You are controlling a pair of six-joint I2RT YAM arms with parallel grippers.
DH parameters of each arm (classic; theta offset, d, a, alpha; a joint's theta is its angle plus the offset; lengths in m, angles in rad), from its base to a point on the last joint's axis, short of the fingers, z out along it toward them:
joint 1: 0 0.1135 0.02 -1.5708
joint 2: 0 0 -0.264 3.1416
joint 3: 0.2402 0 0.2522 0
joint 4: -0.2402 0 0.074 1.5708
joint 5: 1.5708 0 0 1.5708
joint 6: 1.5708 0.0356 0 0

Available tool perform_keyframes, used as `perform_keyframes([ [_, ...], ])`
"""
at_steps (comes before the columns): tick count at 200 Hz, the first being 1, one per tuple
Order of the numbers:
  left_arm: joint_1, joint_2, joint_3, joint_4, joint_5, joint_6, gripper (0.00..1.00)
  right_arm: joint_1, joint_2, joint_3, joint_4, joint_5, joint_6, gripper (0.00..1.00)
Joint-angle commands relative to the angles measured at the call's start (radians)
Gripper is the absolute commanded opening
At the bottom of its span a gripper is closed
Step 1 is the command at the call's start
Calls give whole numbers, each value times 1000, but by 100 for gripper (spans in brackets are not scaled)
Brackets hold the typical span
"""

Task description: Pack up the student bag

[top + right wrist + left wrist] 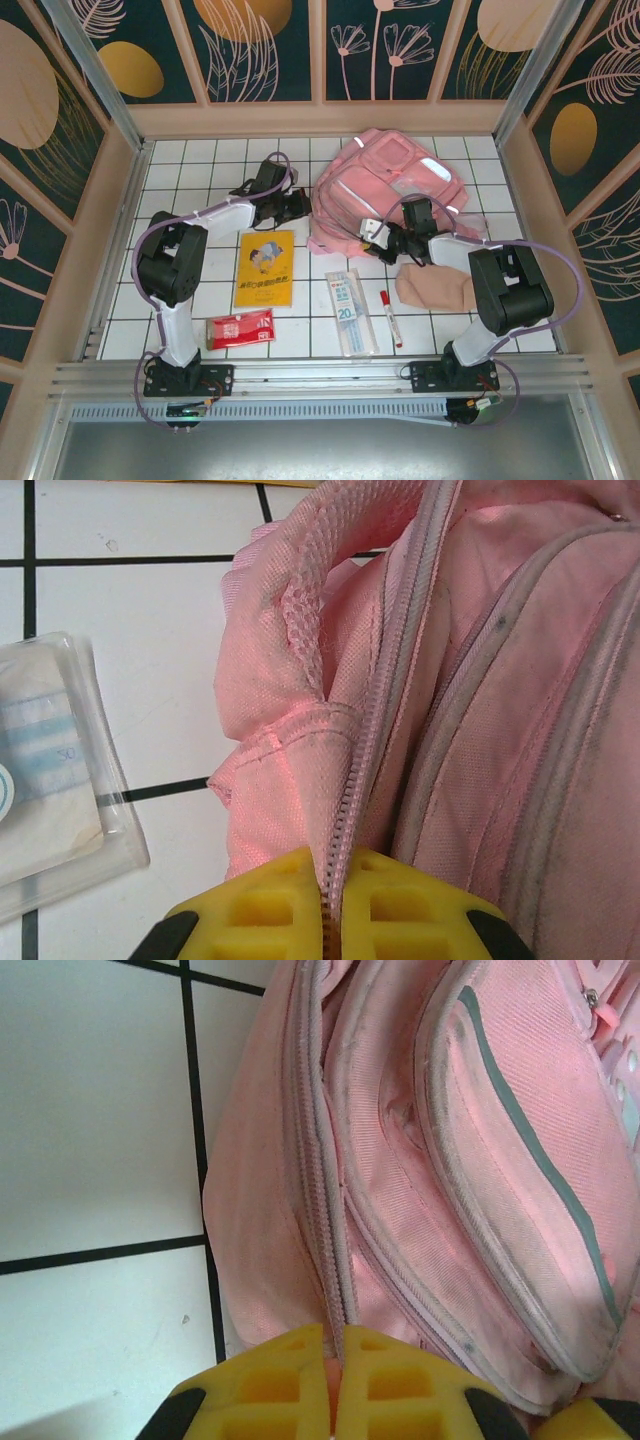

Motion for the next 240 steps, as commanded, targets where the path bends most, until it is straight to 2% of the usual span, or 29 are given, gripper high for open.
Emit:
perform_keyframes([
  [1, 75, 28, 52, -56, -200, 79, 0, -28, -35, -7, -103, 95, -39, 0],
  [12, 72, 16, 43, -37, -154, 45, 0, -16, -46, 0, -73, 70, 23, 22],
  [29, 53, -32, -26, 68, -53, -70, 0, 38, -79, 34, -40, -20, 122, 35],
  [41, 19, -53, -47, 97, -39, -119, 0, 83, -110, 31, 46, -49, 205, 46],
  [56, -26, -54, -29, 78, -44, -145, 0, 115, -118, 39, 166, -37, 309, 54],
  [71, -50, -53, -32, 85, -31, -215, 0, 137, -87, 83, 213, -3, 383, 56],
  [93, -60, -78, -91, 178, 4, -339, 0, 154, -21, 118, 285, 20, 463, 60],
  [143, -62, -123, -94, 168, 21, -363, 0, 195, 145, 274, 56, -54, 433, 59],
  [161, -61, -134, -110, 181, 26, -373, 0, 205, 192, 319, -22, -31, 439, 59],
  [170, -62, -139, -119, 182, 22, -372, 0, 208, 215, 340, -63, -9, 431, 51],
  [195, -59, -153, -122, 149, -45, -320, 0, 217, 226, 359, -146, 29, 345, 13],
  [205, -54, -152, -109, 118, -98, -272, 0, 217, 213, 351, -164, 46, 306, 1],
  [240, 38, -121, -94, 82, -172, -199, 0, 204, 167, 342, -293, 94, 102, 0],
])
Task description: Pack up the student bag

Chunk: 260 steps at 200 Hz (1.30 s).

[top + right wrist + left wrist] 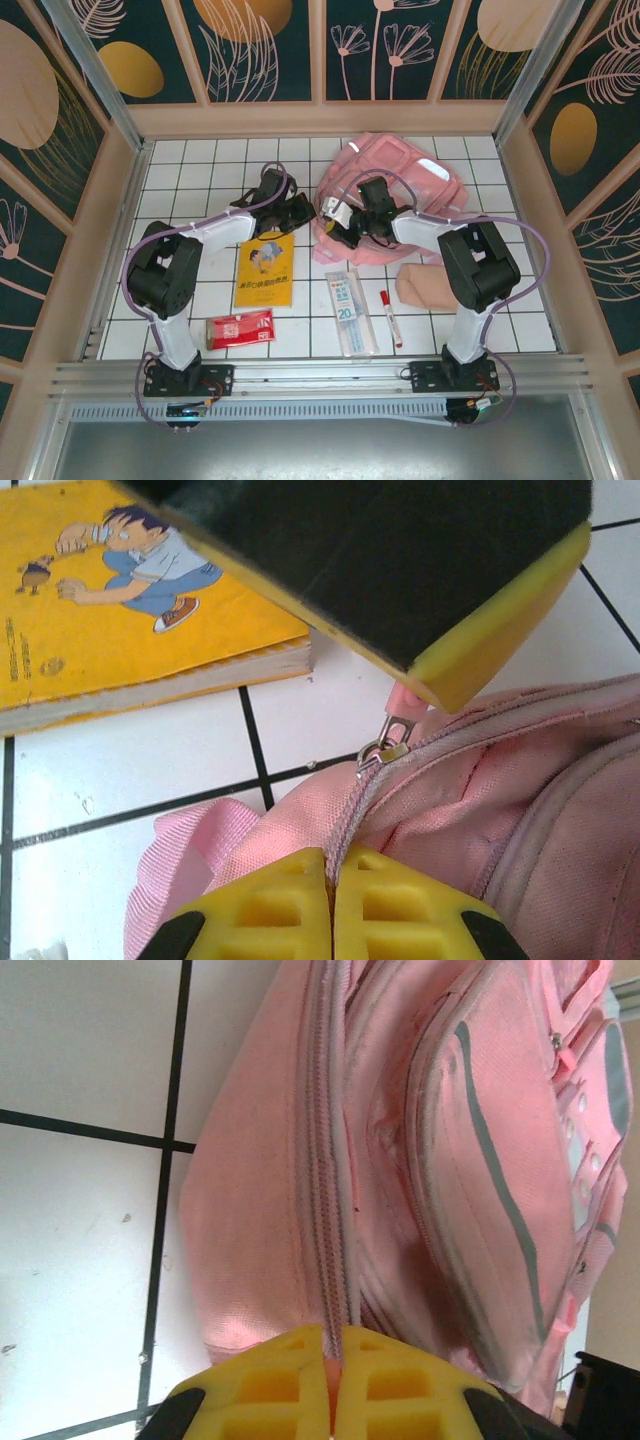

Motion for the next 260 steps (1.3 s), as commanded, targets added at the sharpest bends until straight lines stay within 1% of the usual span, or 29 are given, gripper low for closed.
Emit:
perform_keyframes([
  [1, 101, -20, 34, 6, -132, 78, 0, -5, -50, 5, -213, 42, -194, 0],
  [12, 124, -1, 48, 4, -143, 113, 0, -7, -66, 1, -239, 62, -252, 0],
  [25, 143, 29, 86, -21, -152, 153, 0, -11, -86, 0, -246, 93, -283, 0],
  [45, 154, 64, 137, -46, -137, 175, 0, -20, -131, -9, -259, 90, -328, 0],
  [67, 155, 85, 168, -45, -108, 153, 0, -27, -175, -13, -277, 73, -355, 0],
  [83, 157, 83, 177, -51, -101, 140, 0, -26, -190, -10, -312, 92, -381, 0],
  [108, 163, 40, 161, -77, -131, 107, 0, -26, -203, -27, -318, 124, -371, 0],
  [129, 180, -13, 100, -43, -126, 52, 0, -23, -199, -49, -286, 135, -332, 0],
  [146, 207, -32, 62, -48, -127, -12, 0, -21, -179, -56, -228, 163, -260, 0],
  [153, 214, -37, 44, -44, -118, -36, 0, -17, -167, -54, -192, 168, -201, 0],
  [168, 216, -50, 1, -33, -116, -100, 0, 10, -149, -73, -75, 156, -62, 0],
  [180, 215, -67, -62, 7, -103, -186, 0, 33, -138, -96, 30, 191, 51, 0],
  [186, 215, -74, -89, 20, -102, -223, 0, 56, -136, -114, 85, 193, 91, 0],
  [197, 215, -83, -125, 27, -108, -266, 0, 69, -132, -136, 159, 188, 171, 0],
  [207, 218, -84, -130, -7, -137, -286, 0, 69, -124, -142, 191, 177, 230, 0],
  [224, 221, -89, -135, -62, -179, -340, 0, 74, -109, -141, 198, 162, 307, 0],
  [237, 222, -98, -146, -65, -162, -371, 8, 98, -107, -180, 281, 179, 387, 0],
  [243, 222, -100, -151, -62, -146, -383, 13, 113, -102, -192, 317, 190, 410, 0],
  [252, 222, -100, -156, -69, -124, -406, 20, 134, -89, -197, 343, 216, 425, 0],
  [260, 222, -99, -160, -68, -103, -415, 23, 154, -76, -196, 356, 231, 423, 0],
])
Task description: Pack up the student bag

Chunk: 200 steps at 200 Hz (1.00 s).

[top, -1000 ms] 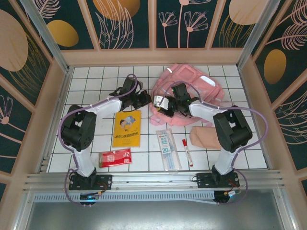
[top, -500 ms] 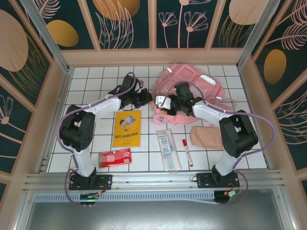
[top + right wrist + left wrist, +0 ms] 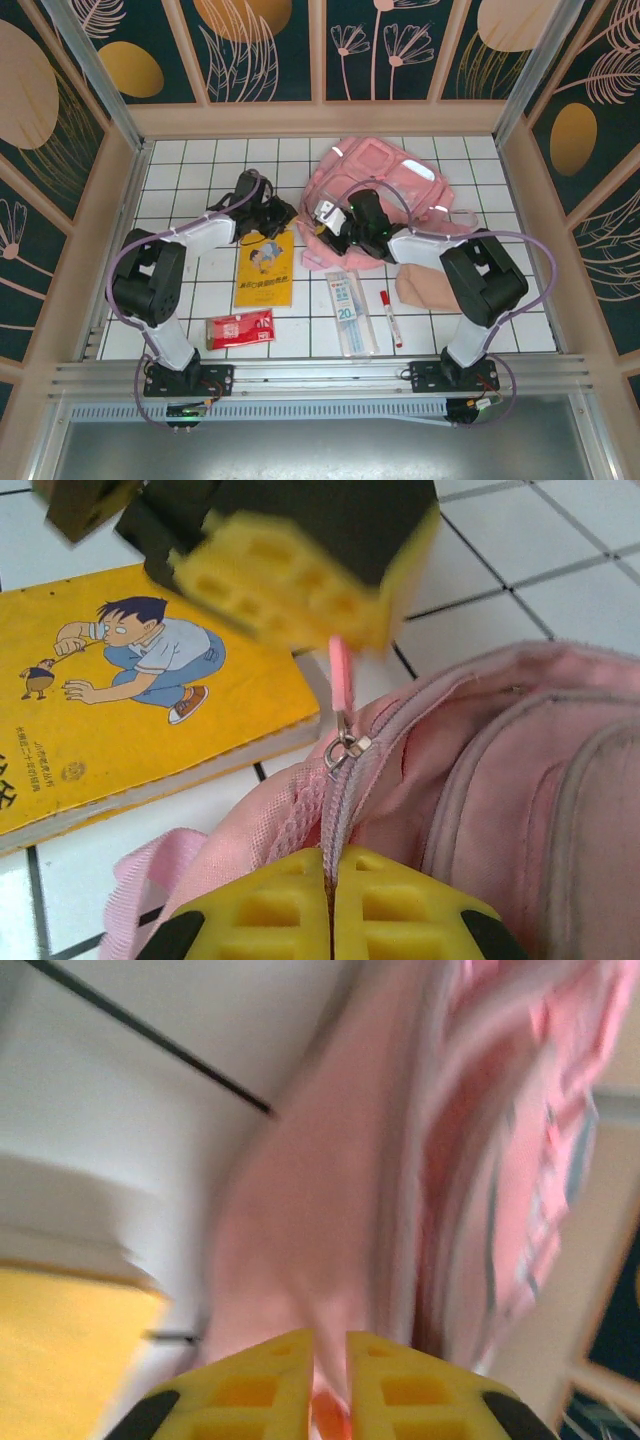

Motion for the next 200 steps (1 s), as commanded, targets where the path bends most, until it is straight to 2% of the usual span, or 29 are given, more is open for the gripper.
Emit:
perform_keyframes([
  [1, 88, -10, -30, -74, -163, -137, 23, 34, 18, -32, 76, 61, 126, 0],
  [21, 87, -14, -47, -65, -120, -145, 22, 57, 46, -17, 92, 54, 115, 0],
  [35, 87, -23, -51, -94, -162, -124, 22, 61, 51, -10, 97, 35, 113, 0],
  [49, 87, -30, -59, -98, -193, -104, 26, 62, 48, -17, 126, 0, 113, 0],
  [69, 72, -38, -68, -63, -140, -119, 31, 63, 40, -36, 167, -20, 107, 0],
  [80, 51, -59, -68, -45, -131, -76, 34, 62, 35, -50, 183, -58, 60, 0],
  [100, 42, -103, -68, 7, -75, 147, 41, 49, 17, -27, 91, -79, -54, 0],
  [128, 26, -203, -67, 49, -36, 652, 43, -7, -29, 41, -125, -146, -231, 0],
  [151, 2, -287, -198, 225, 173, 964, 38, -69, -58, 90, -307, -254, -388, 0],
  [168, -53, -311, -238, 261, 239, 1182, 35, -77, -84, 111, -418, -318, -505, 0],
  [184, -103, -281, -222, 215, 226, 1344, 36, -124, -108, 109, -441, -355, -543, 0],
  [200, -122, -239, -206, 213, 203, 1390, 36, -143, -121, 111, -455, -384, -563, 0],
])
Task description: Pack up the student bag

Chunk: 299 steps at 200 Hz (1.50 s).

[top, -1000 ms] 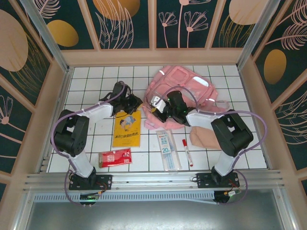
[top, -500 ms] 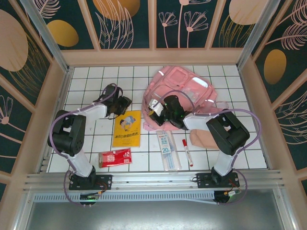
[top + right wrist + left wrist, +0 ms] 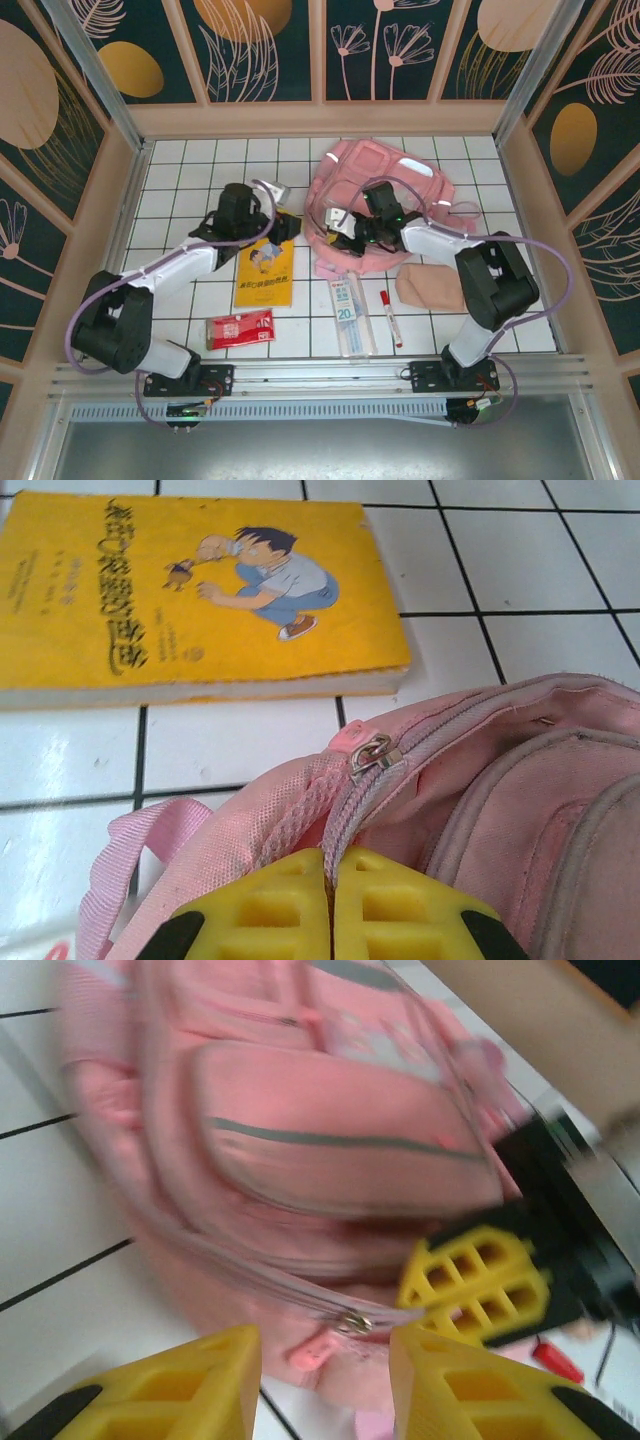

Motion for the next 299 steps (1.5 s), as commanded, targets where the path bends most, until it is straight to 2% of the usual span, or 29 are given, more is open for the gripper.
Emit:
perform_keyframes([
  [1, -31, 54, 5, 29, 48, 297, 36, -28, -60, 38, -97, -122, -132, 0],
  [36, -61, 110, 26, 65, 51, 386, 37, -39, -60, 56, -125, -146, -169, 0],
  [73, -81, 167, 30, 65, 140, 443, 34, -51, -62, 85, -167, -144, -204, 0],
  [102, -90, 185, -1, 149, 166, 469, 32, -55, -73, 93, -195, -142, -230, 0],
  [135, -96, 212, 11, 190, 102, 497, 31, -55, -91, 76, -185, -150, -239, 0],
  [167, -103, 242, 24, 197, 99, 528, 28, -54, -97, 72, -177, -157, -236, 0],
  [211, -107, 213, -52, 343, -15, 524, 27, -55, -109, 58, -176, -156, -235, 0],
  [225, -107, 214, -60, 357, -42, 531, 19, -56, -111, 56, -177, -159, -235, 0],
  [247, -108, 215, -56, 351, -70, 536, 0, -56, -112, 53, -179, -144, -241, 0],
  [278, -105, 175, -52, 324, -104, 508, 0, -65, -111, 33, -196, -62, -272, 0],
  [299, -88, 168, -45, 289, -177, 472, 0, -74, -116, 10, -200, -31, -293, 0],
])
